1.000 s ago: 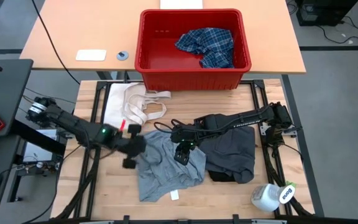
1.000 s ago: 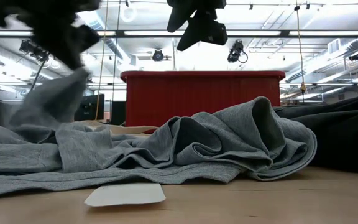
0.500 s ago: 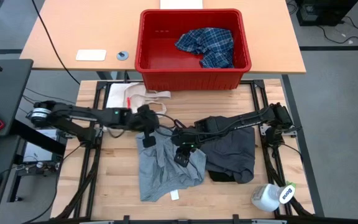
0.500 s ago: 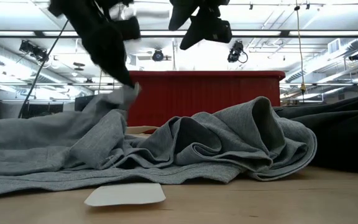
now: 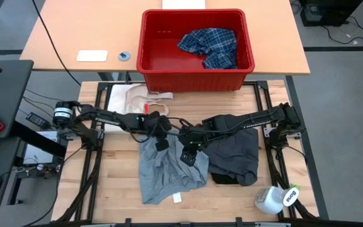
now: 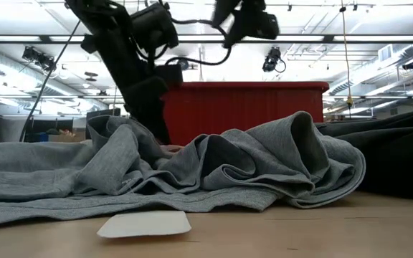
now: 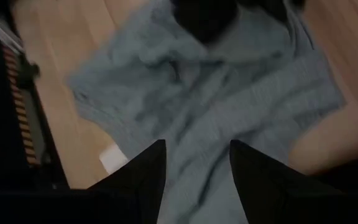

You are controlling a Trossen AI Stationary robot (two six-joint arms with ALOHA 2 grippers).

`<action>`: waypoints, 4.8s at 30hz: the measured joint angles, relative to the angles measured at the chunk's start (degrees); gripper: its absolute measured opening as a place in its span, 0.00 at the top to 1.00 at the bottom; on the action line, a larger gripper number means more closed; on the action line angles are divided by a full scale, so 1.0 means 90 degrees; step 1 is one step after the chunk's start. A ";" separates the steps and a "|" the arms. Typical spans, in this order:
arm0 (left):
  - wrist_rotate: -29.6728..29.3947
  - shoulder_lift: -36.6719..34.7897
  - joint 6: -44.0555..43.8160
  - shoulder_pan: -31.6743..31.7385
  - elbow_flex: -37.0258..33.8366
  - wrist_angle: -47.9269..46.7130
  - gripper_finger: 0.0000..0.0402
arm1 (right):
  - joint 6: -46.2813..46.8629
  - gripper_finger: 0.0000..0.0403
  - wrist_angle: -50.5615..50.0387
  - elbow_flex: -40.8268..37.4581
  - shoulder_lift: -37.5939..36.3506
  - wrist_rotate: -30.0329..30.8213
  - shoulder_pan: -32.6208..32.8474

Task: Fold Laundry from Bin
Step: Fold the gray shirt

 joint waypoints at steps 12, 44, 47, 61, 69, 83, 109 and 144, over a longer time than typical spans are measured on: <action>0.1429 -0.0984 -0.0019 -0.0109 0.0000 0.1058 0.41 | 0.0221 0.54 -0.1209 -0.0287 -0.0371 -0.0572 0.0361; 0.1360 -0.0093 -0.0303 -0.1015 0.0155 0.2352 0.52 | 0.2491 0.58 0.0037 -0.2834 -0.0412 0.1908 0.1376; 0.1357 -0.0093 -0.0618 -0.1013 0.0155 0.2198 0.52 | 0.2229 0.66 0.0097 -0.2925 -0.0413 0.1890 0.1329; 0.1511 -0.0138 -0.1151 -0.1011 0.0155 0.1853 0.52 | 0.1799 0.99 0.0685 -0.3238 -0.0503 0.1411 0.1319; 0.1593 -0.0471 -0.1307 -0.1009 0.0153 0.1775 0.52 | 0.1845 0.99 0.0556 -0.3101 -0.1204 0.1339 0.1286; 0.1620 -0.1222 -0.1494 -0.0928 0.0151 0.1681 0.52 | 0.2024 0.99 0.3246 -0.3096 -0.1441 0.0860 0.0965; 0.1426 -0.3558 -0.2005 -0.1098 0.0155 -0.0127 0.61 | 0.2728 0.98 0.8686 -0.3092 0.1304 0.0832 -0.0132; 0.1226 -0.3378 -0.2283 -0.1808 0.0155 -0.1316 0.61 | 0.1729 0.41 0.5258 -0.3050 -0.0526 0.0461 -0.0656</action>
